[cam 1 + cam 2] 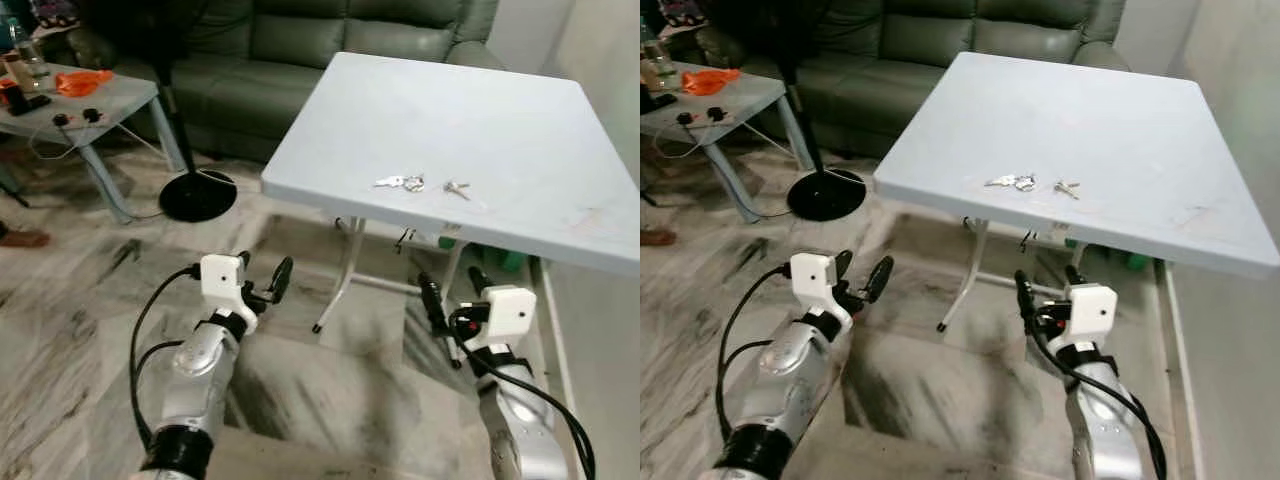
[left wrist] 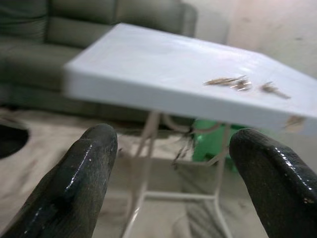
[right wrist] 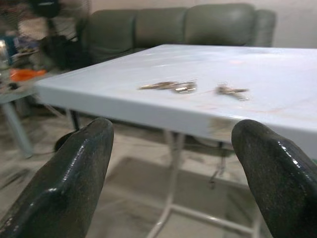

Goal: Hang keys on a hook

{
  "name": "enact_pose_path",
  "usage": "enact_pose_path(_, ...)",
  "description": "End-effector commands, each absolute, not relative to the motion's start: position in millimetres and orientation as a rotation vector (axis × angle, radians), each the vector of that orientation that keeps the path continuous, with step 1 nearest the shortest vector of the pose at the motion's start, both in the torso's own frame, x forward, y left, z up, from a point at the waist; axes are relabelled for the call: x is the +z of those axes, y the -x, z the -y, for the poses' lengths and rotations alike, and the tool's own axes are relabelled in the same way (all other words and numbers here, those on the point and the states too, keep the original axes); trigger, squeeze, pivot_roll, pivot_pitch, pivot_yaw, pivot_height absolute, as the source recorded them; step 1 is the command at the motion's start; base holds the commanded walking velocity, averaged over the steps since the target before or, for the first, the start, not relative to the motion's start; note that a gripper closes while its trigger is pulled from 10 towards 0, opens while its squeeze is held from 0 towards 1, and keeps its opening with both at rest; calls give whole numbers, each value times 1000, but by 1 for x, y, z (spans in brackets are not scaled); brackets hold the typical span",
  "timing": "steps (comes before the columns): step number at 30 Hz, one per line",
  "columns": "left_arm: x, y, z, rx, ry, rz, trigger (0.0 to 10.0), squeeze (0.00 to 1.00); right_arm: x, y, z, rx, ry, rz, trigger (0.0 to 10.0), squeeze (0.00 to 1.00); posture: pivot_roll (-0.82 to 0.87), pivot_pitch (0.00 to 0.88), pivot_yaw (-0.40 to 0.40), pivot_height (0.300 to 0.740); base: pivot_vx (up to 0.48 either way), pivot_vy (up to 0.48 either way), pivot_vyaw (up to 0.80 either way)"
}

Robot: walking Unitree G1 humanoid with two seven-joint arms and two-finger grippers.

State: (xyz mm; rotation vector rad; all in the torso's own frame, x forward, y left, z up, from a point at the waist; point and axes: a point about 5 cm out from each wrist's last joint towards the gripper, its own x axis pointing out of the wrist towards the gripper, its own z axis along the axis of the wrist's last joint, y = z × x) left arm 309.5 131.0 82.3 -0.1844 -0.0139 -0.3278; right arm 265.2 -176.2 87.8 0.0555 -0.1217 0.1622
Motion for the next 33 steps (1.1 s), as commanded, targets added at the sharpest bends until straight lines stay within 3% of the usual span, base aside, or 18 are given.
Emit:
enact_pose_path(1,84,-310,-122,-361,187,16,10000,0,91,-264,183,146,-37,129,10000,0,-34,0,-20,740,334,0,0)
enact_pose_path(33,82,-308,-120,-356,197,9,10000,0,90,-263,180,179,-37,118,10000,0,-30,0,-31,740,334,0,0)
